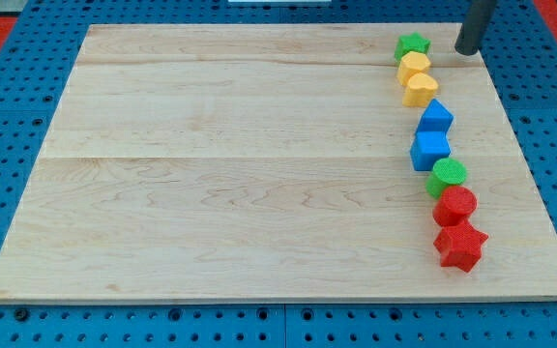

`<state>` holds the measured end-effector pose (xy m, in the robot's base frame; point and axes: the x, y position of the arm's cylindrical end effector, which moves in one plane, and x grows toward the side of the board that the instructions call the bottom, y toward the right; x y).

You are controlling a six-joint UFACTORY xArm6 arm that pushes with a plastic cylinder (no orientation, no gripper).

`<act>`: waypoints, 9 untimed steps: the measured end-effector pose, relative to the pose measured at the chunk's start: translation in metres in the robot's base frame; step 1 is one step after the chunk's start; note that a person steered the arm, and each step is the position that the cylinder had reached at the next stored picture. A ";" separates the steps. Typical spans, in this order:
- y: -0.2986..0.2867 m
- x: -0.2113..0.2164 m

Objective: Move the yellow hexagon to the center of the board

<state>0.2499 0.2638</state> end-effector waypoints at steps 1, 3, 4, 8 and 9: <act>-0.001 0.000; -0.017 0.015; -0.035 0.019; -0.173 0.024; -0.194 0.052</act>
